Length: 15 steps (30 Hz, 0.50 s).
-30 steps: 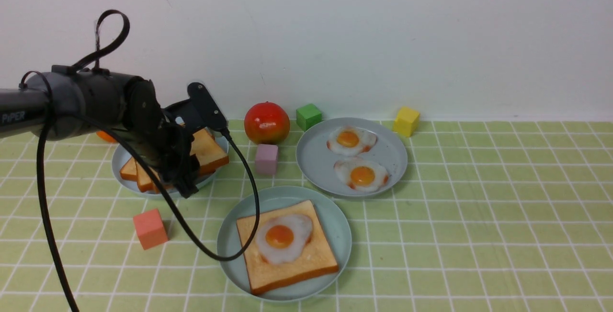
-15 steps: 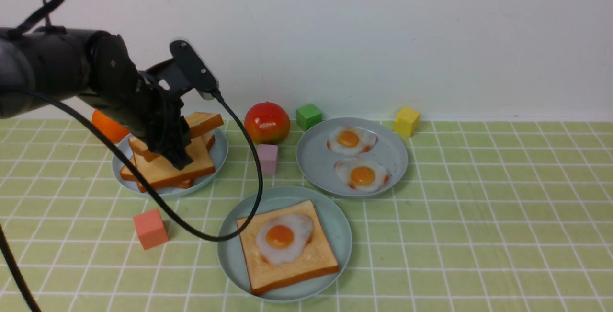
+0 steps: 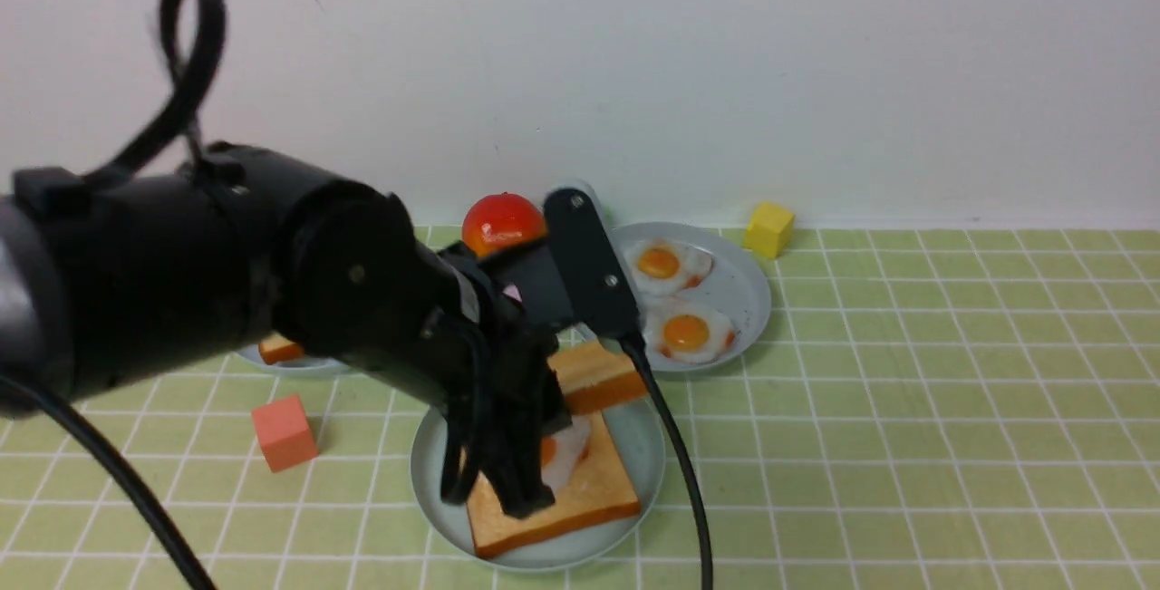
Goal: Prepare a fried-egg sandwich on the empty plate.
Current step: Use the left arm to place a slice of bread on the fried egg in the middle
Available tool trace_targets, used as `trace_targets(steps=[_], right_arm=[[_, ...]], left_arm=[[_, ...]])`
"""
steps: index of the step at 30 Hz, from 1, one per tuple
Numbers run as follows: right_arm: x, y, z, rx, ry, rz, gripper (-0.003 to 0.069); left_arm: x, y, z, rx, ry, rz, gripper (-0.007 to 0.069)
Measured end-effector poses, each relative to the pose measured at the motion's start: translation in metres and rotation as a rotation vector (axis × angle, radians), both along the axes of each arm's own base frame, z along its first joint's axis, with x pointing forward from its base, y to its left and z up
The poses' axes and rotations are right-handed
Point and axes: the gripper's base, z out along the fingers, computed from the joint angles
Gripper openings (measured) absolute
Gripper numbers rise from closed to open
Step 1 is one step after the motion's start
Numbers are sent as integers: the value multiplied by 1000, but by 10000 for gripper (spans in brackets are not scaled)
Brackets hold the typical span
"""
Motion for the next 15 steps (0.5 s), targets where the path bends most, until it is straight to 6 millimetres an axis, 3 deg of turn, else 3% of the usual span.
trace_targets(steps=[8, 15], right_arm=[[-7, -3, 0, 1, -4, 5, -4], [-9, -3, -1, -8, 14, 10, -3]], left_arm=[[11, -9, -34, 121, -5, -61, 131], [13, -11, -39, 125, -7, -63, 131]])
